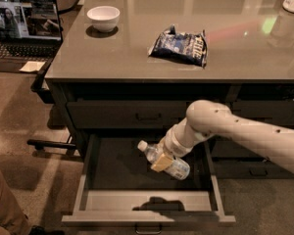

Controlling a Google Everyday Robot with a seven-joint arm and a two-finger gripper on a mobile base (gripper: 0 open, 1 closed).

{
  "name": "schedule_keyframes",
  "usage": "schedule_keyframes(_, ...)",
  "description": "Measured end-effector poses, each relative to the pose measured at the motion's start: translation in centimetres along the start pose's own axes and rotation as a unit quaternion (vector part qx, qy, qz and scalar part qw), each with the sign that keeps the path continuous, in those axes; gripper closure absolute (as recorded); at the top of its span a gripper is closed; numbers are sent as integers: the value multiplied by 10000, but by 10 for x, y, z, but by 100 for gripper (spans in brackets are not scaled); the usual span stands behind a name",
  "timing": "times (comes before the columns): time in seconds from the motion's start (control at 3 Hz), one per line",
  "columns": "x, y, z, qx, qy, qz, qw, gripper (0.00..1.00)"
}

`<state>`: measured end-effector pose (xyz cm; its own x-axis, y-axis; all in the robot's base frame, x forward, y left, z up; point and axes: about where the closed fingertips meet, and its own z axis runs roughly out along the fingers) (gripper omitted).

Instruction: Place blue plastic bottle into middle drawer

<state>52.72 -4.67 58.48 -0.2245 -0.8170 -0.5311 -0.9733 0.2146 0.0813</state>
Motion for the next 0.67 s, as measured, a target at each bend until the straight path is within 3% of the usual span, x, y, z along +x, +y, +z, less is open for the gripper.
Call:
schedule_keyframes(0.33, 39, -6, 46, 126, 538, -217, 9982, 100)
schedule_keyframes(0.67, 69, -9, 77, 235, 850, -258, 9958, 100)
